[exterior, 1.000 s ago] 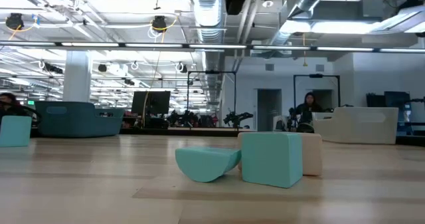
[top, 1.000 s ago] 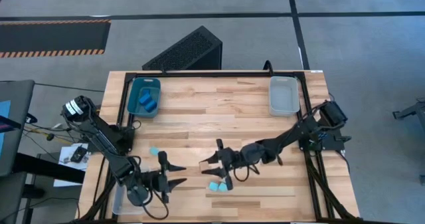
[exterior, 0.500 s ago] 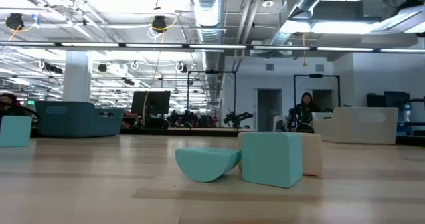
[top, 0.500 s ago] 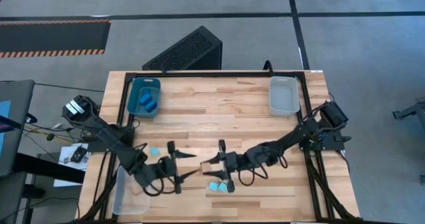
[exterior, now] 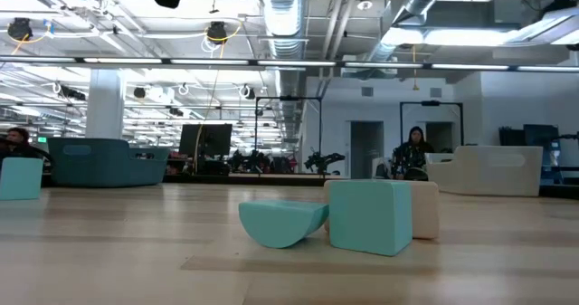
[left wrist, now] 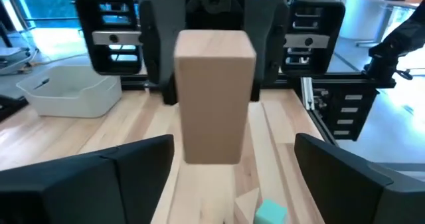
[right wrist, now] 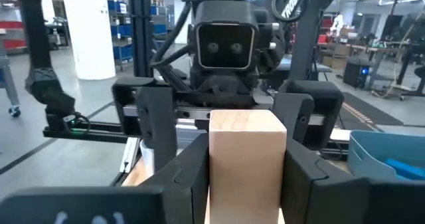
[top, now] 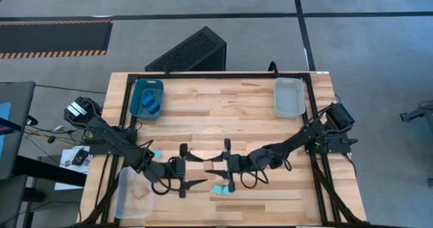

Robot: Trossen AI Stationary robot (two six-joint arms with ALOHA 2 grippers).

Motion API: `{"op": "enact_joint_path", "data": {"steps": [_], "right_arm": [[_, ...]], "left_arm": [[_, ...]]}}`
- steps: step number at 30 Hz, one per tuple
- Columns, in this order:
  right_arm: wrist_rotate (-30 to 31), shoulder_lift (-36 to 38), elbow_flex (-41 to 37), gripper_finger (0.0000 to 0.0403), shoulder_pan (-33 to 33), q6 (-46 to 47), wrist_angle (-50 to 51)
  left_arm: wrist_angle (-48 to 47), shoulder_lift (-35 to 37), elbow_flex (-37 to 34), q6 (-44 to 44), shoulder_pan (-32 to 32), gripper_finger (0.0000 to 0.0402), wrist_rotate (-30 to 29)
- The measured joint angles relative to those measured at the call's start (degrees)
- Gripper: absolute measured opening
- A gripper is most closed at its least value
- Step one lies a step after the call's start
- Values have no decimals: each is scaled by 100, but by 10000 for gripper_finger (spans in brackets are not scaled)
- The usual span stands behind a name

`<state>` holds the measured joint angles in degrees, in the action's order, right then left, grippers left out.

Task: Sort & place blocks by color
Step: Put the right brown block into the transparent bin

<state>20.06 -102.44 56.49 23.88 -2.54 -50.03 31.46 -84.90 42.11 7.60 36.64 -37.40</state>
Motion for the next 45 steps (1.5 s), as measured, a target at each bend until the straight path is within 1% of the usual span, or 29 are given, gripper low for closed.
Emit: {"op": "enact_joint_path", "data": {"steps": [4,7,14,18,23,25,27,31,32,36,38,40,42,45], "right_arm": [[-16,1,0,137,2,-48,-72],[-16,-2,0,137,4,-53,-105],[-43,1,2,140,-40,-53,-199],[-42,-1,2,137,-37,-53,-162],[-43,1,2,142,-35,-55,-137],[-43,-1,2,142,-39,-54,-124],[-42,1,2,143,-39,-55,-71],[-50,-2,2,160,-28,-55,-76],[-45,-2,2,167,-19,-55,-80],[-18,7,2,200,52,-180,-195],[53,114,2,212,135,-230,-109],[301,327,2,219,245,-253,14],[585,572,13,220,365,-309,318],[854,926,10,216,530,-292,1029]], "left_arm": [[2,0,0,-8,-5,282,-339],[54,0,0,-84,-22,261,-382],[70,0,1,-62,-298,218,-71],[70,0,2,4,-410,211,99],[118,0,2,-298,-413,206,135],[194,0,2,-379,-413,194,132],[221,0,3,-402,-413,172,129],[221,0,4,-376,-407,108,148],[211,0,8,-370,-390,101,162],[19,21,9,-363,-259,101,66],[-404,107,25,-309,-131,101,-50],[-1195,229,104,-69,59,101,-278],[-2350,382,227,373,288,101,-495],[-4227,570,512,1511,702,111,-409]]}}
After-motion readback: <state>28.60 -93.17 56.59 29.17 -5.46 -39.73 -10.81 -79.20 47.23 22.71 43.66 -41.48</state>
